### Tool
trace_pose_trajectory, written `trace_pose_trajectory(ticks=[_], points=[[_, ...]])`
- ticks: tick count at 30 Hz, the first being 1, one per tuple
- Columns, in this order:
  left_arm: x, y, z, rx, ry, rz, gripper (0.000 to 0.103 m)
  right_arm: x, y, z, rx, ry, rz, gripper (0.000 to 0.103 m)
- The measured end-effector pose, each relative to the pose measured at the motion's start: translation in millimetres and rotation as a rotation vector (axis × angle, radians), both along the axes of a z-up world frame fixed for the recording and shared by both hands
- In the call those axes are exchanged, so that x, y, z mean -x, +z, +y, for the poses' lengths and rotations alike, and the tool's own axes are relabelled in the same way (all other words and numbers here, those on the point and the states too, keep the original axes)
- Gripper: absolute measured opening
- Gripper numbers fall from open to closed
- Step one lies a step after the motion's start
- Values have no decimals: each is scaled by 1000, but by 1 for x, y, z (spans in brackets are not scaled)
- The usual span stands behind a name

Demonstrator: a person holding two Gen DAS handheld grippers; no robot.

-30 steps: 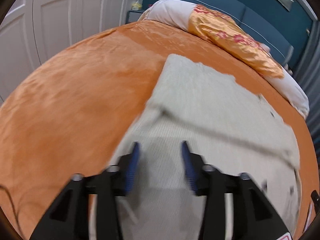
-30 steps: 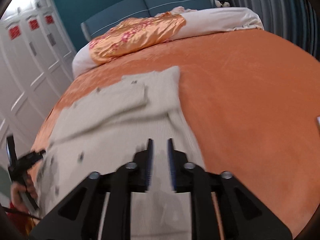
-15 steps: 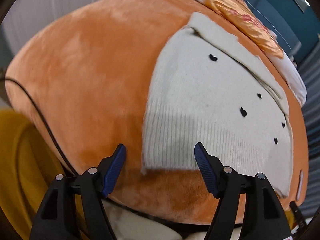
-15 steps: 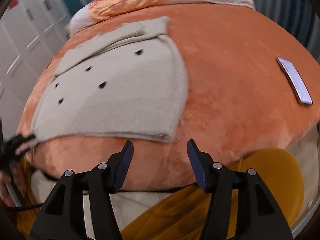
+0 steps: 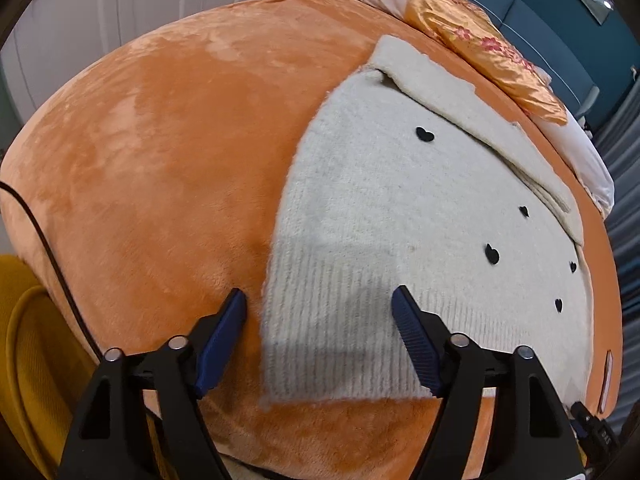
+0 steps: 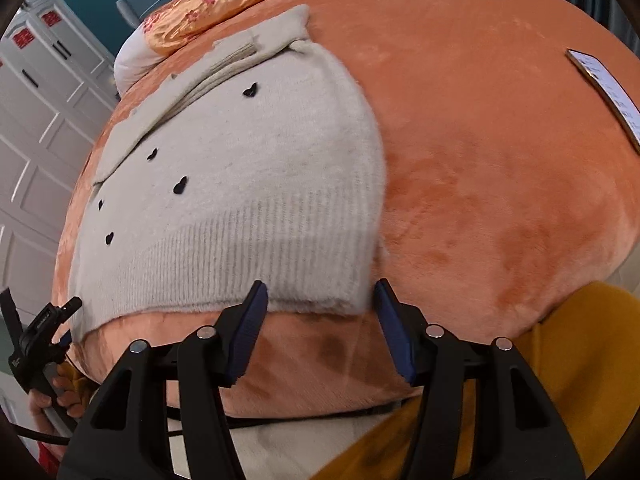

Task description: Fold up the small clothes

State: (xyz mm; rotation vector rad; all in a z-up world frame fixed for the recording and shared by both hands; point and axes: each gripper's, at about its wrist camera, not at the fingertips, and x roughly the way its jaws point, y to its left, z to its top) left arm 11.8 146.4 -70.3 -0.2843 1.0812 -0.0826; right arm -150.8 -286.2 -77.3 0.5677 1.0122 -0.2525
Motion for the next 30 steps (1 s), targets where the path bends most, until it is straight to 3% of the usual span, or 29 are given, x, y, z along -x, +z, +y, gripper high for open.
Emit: trace_pose_trajectory(ticks=[1, 2, 4, 5, 11, 16, 20, 26, 30], points=[[-1, 0, 0, -1, -6, 4, 58, -3, 0, 2, 9, 3, -4, 44], [-2, 1, 1, 1, -14, 7, 45, -4, 1, 4, 14, 9, -8, 39], [-4, 5, 4, 26, -33, 13, 17, -7, 4, 6, 18, 13, -24, 9], [-6, 7, 7, 52, -47, 16, 6, -6, 9, 7, 19, 9, -48, 6], [6, 57, 16, 122, -82, -79, 5, 14, 67, 11, 67, 4, -227, 3], [38, 97, 22, 151, -142, -137, 4, 54, 105, 20, 197, 48, -284, 2], [80, 109, 30, 124, -194, -131, 4, 97, 107, 32, 259, 104, -246, 2], [155, 96, 39, 47, -267, -2, 4, 166, 92, 69, 277, 267, -108, 2], [176, 103, 45, 22, -267, 26, 4, 190, 97, 83, 304, 326, -72, 2]])
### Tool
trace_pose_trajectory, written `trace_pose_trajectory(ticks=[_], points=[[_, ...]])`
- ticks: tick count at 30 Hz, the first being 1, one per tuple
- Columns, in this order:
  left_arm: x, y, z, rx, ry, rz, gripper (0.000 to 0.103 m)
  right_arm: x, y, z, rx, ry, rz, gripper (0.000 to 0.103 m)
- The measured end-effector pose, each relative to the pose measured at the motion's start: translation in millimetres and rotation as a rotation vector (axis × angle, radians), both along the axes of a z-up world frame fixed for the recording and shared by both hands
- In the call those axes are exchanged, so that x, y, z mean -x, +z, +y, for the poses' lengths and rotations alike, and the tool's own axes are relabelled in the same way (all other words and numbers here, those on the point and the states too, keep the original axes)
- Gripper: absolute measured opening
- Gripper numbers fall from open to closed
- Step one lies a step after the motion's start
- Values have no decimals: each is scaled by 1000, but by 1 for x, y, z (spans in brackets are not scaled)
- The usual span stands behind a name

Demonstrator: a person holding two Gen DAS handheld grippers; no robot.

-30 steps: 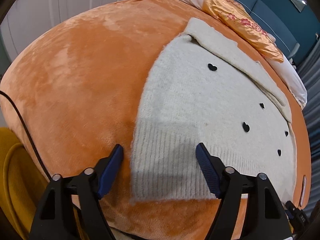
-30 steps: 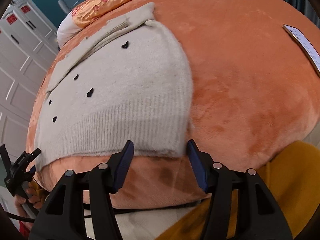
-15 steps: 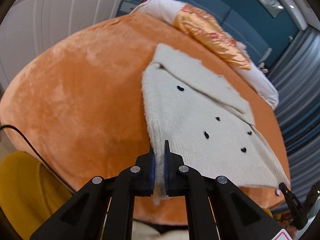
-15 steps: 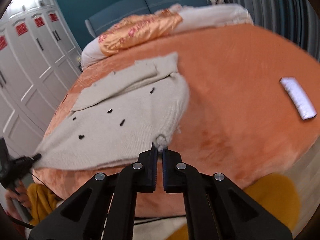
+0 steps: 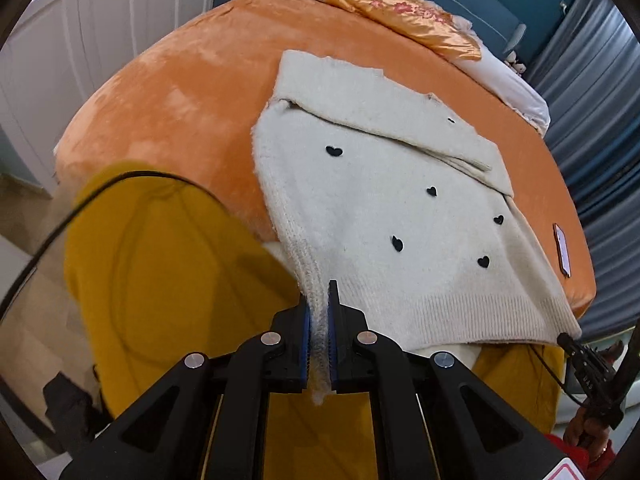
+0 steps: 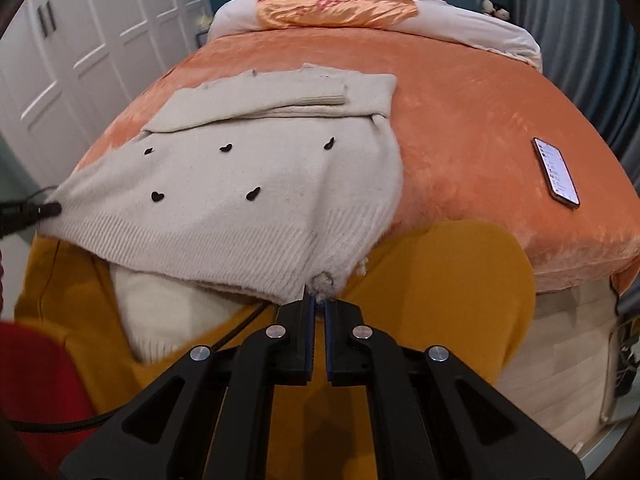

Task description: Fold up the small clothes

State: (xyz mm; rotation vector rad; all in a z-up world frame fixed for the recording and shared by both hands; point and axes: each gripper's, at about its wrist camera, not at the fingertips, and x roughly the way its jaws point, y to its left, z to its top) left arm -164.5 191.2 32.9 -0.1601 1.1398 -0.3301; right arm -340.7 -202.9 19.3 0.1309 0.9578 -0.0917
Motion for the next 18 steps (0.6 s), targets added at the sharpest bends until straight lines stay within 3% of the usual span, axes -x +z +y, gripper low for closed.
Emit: trace_pose_trajectory(ticks=[3, 6, 8, 11, 13, 15, 18], points=[[-17, 20, 1, 38, 30, -69, 4, -12, 10, -7, 56, 12, -49, 3], [-66, 50, -13, 70, 18, -229, 4, -50, 30, -32, 89, -30, -194, 3], [-104, 63, -26, 95, 16, -310, 4, -96, 42, -55, 94, -79, -313, 3], [-171, 76, -53, 76, 47, -434, 5, -160, 51, -85, 79, -132, -418, 3], [-220, 70, -70, 65, 85, -460, 5, -203, 53, -100, 55, -160, -449, 3], [-270, 49, -85, 60, 124, -427, 8, -250, 45, -112, 32, -175, -470, 4], [-312, 12, -95, 26, 217, -382, 25, -292, 28, -115, 61, -206, -459, 11]])
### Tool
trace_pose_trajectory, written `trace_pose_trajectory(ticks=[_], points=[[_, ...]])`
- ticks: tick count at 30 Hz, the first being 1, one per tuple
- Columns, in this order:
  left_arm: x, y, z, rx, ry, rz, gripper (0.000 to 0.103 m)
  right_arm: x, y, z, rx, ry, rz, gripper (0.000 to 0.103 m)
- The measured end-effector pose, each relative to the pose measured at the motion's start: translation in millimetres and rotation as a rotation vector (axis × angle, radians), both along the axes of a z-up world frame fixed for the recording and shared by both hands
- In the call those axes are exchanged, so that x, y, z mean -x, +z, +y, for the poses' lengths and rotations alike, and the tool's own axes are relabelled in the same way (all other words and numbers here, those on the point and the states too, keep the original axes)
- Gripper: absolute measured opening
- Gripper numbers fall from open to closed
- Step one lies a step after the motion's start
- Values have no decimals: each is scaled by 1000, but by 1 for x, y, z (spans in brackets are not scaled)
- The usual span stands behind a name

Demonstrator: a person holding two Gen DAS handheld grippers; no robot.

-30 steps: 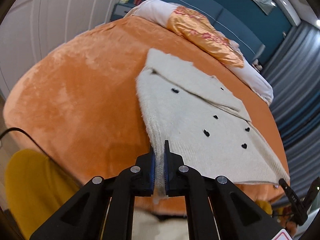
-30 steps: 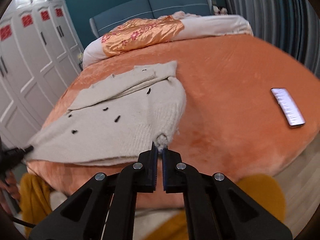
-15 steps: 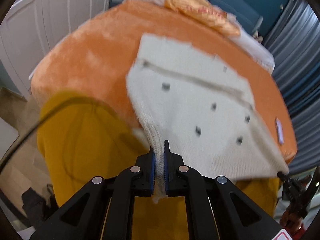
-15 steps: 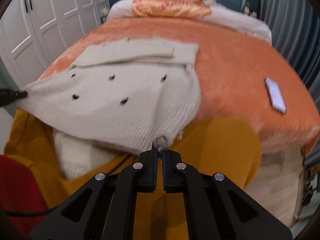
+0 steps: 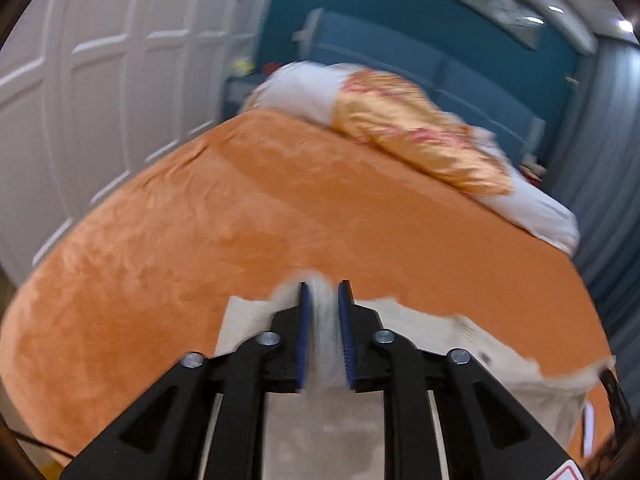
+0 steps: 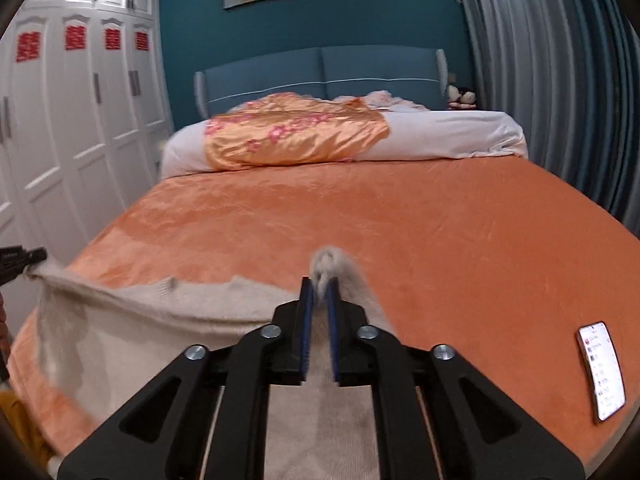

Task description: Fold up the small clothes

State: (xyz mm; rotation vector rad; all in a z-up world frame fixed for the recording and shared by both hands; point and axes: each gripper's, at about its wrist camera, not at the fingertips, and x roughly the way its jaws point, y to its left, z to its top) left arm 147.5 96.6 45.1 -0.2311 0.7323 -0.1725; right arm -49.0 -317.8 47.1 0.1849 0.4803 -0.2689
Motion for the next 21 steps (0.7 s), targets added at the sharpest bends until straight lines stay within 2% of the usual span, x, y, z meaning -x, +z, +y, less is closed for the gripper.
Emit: trace_pose_trajectory(ticks=[2, 3, 4, 6, 8, 9, 11, 15, 17, 19, 21], points=[[-18, -20, 6, -44, 60, 58, 32, -2, -2, -1, -21, -30, -40, 28], [-18, -26, 12, -37, 63, 77, 33, 2, -1, -2, -29, -40, -56, 43], [-15, -27, 18, -21, 54, 77, 36, 11, -1, -3, -43, -48, -72, 50], [4, -27, 35, -20, 50, 60, 61, 29, -9, -3, -60, -44, -49, 50], [30, -33, 48, -28, 33, 45, 69, 48, -27, -5, -90, -39, 22, 50], [37, -38, 50, -42, 27, 62, 71, 52, -37, -6, -101, -43, 59, 50], [51, -53, 53, -62, 12, 126, 71, 69, -59, -4, -133, -58, 139, 50], [76, -90, 63, -71, 36, 237, 71, 90, -88, -1, -240, -89, 226, 50], [80, -102, 66, -46, 42, 278, 71, 90, -91, 2, -263, -84, 232, 51], [81, -115, 68, -6, 45, 314, 71, 83, -93, 6, -263, -67, 235, 58], [80, -125, 68, 22, 49, 345, 70, 75, -103, 8, -281, -63, 265, 59]])
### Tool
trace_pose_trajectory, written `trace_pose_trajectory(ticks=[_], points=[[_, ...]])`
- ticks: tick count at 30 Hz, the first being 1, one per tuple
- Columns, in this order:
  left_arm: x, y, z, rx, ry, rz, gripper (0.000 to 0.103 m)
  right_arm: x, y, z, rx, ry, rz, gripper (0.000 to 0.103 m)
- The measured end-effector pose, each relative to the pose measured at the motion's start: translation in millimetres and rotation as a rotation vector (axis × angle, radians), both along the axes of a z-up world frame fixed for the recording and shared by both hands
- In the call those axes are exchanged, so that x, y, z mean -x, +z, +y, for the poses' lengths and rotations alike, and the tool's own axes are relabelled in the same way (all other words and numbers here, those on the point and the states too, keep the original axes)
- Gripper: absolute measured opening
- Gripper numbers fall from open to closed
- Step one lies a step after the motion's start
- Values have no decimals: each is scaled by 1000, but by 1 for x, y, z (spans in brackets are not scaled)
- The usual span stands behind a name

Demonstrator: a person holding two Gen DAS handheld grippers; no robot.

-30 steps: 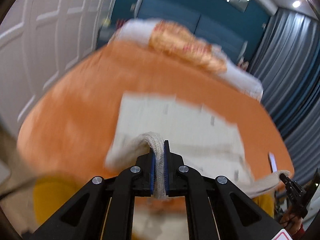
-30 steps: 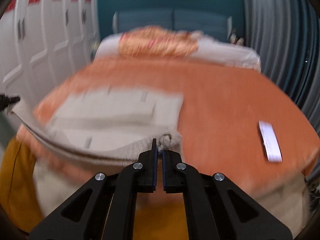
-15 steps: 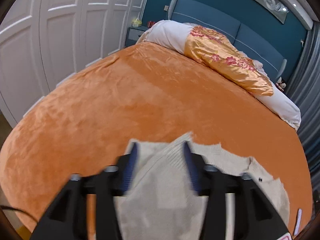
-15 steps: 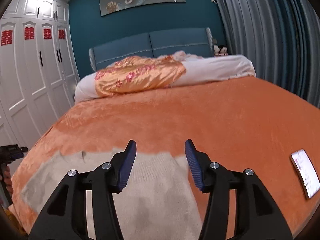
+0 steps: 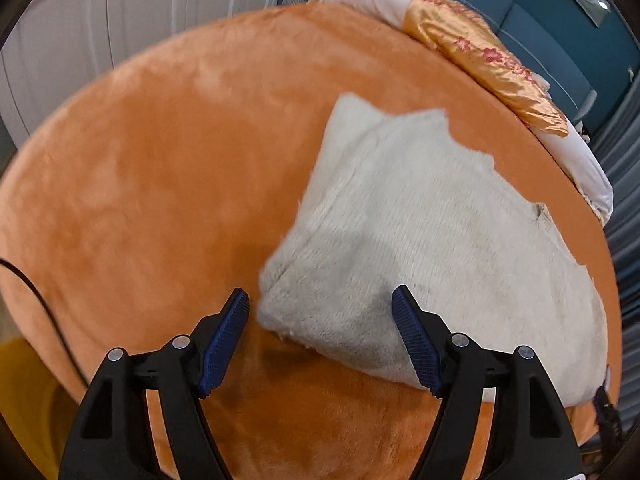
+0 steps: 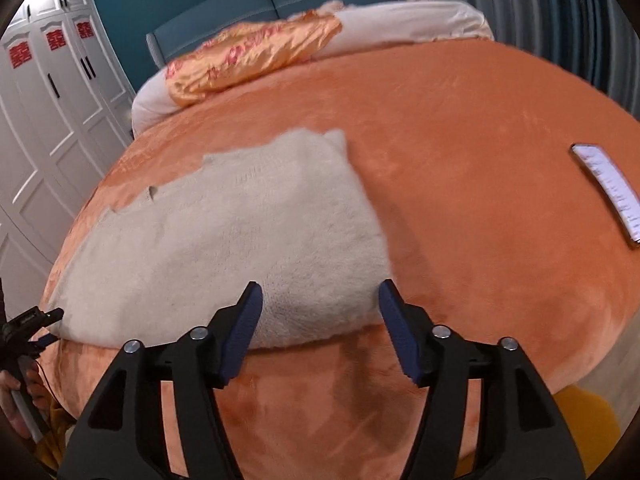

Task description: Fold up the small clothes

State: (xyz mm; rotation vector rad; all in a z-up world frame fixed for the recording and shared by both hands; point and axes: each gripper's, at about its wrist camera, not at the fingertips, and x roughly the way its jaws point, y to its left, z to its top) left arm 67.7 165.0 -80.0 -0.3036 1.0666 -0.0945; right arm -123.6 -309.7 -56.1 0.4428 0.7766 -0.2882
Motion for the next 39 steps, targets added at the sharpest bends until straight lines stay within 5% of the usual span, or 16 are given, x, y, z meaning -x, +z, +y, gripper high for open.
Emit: trace_pose_trajectory(ticks=[1, 3, 5, 9, 12, 16, 19, 21, 24, 28, 33, 35, 36, 37, 38, 39], points=[[-1, -3, 0, 4, 8, -1, 69, -5, -8, -1, -23, -5, 24, 60], [-2, 1, -1, 7, -5, -23, 39, -12, -15, -5, -45, -29, 40, 53], [-1, 9, -3, 3, -27, -28, 22, -13, -10, -7, -47, -29, 14, 10], [14, 44, 2, -3, -63, -93, 14, 6, 26, -16, -69, -56, -112, 6], [24, 48, 8, -19, -63, -85, 15, 15, 34, -7, 3, -12, -83, 6], [22, 10, 8, -74, -46, 19, 23, 2, -5, 7, 55, 60, 120, 9], [28, 43, 11, -32, -6, -45, 28, 7, 27, 12, 117, 47, 20, 21], [28, 68, 10, -11, -4, -113, 48, 4, 45, 10, 136, 53, -42, 35], [3, 94, -6, -14, -42, -208, 60, -23, 60, 5, 178, 67, -93, 41], [-48, 86, -35, -45, -92, -217, 66, -63, 51, -1, 254, 67, -108, 50], [-104, 35, -56, -38, -109, -83, 68, -106, 19, -8, 267, 97, -28, 50], [-112, 21, -56, -16, -90, -41, 54, -121, 5, -14, 238, 99, 10, 51], [-114, 18, -57, -5, -91, -40, 35, -121, 1, -15, 233, 101, 18, 39], [-116, 17, -59, -19, -93, -45, 23, -123, 0, -16, 231, 102, 24, 11], [-116, 19, -59, -17, -100, -55, 5, -125, 2, -18, 223, 109, 19, 9], [-114, 23, -58, -9, -98, -72, 5, -122, 10, -19, 195, 117, -29, 6]])
